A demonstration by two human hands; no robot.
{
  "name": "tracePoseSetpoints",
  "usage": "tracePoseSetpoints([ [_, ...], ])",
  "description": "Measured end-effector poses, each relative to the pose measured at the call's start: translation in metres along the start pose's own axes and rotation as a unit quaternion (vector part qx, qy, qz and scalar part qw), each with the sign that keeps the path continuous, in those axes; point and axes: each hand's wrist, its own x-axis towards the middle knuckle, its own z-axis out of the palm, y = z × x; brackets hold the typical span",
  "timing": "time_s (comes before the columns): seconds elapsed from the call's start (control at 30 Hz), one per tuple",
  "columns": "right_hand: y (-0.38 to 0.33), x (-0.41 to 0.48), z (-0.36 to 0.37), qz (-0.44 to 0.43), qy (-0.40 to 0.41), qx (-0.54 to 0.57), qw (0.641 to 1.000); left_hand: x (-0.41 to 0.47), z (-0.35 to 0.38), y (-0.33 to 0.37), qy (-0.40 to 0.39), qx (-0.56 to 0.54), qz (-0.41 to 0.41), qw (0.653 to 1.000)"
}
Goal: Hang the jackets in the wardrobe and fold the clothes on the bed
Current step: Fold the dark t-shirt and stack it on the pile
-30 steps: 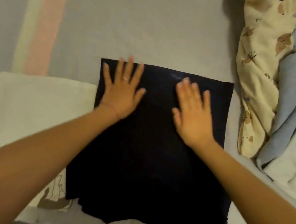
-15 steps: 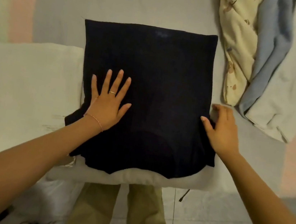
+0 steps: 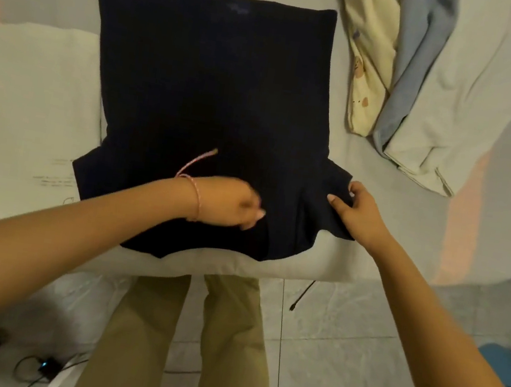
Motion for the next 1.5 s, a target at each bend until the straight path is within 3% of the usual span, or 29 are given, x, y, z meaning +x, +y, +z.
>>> tracePoseSetpoints([
  [0.03,-0.004,-0.005,0.001,-0.017,0.02,0.002,1.0,0.01,0.001,0.006,0.07,-0.143,0.025,0.987],
  [0.07,-0.009,-0.011,0.001,-0.044,0.03,0.021,0.998,0.02,0.005,0.01,0.108,-0.291,0.026,0.95],
  [0.17,-0.034,-0.027,-0.001,-0.113,-0.059,0.113,0.985,0.05,0.027,0.023,0.102,-0.635,-0.014,0.766],
  [0.23,-0.05,-0.029,0.0,-0.148,-0.15,0.117,0.97,0.061,0.041,0.023,0.106,-0.774,-0.002,0.625],
  [0.3,-0.056,-0.014,0.001,-0.199,-0.123,0.063,0.97,0.06,0.05,0.017,0.138,-0.857,0.019,0.497],
  [0.33,-0.056,-0.003,0.002,-0.225,-0.082,0.015,0.971,0.06,0.056,0.015,0.155,-0.871,0.017,0.466],
  [0.37,-0.057,0.008,0.002,-0.247,-0.058,-0.044,0.966,0.06,0.062,0.014,0.174,-0.869,0.006,0.464],
  [0.53,-0.067,0.055,0.005,-0.288,-0.097,-0.366,0.88,0.063,0.082,0.017,0.329,-0.717,-0.086,0.608],
  [0.73,-0.077,0.07,0.002,-0.256,-0.143,-0.311,0.904,0.061,0.091,0.0,0.48,-0.491,-0.039,0.726],
  [0.8,-0.077,0.073,0.001,-0.247,-0.153,-0.282,0.914,0.062,0.091,0.0,0.499,-0.462,-0.065,0.73],
  [0.93,-0.073,0.078,-0.005,-0.211,-0.177,-0.202,0.94,0.062,0.091,-0.001,0.537,-0.455,-0.116,0.701],
  [1.13,-0.066,0.073,0.0,-0.219,-0.129,-0.196,0.947,0.058,0.09,-0.003,0.564,-0.457,-0.088,0.682],
  [1.33,-0.062,0.069,0.004,-0.272,-0.085,-0.223,0.932,0.051,0.083,-0.009,0.592,-0.382,-0.057,0.708],
  [1.5,-0.058,0.069,0.016,-0.298,-0.001,-0.278,0.913,0.052,0.079,-0.021,0.593,-0.266,-0.119,0.751],
])
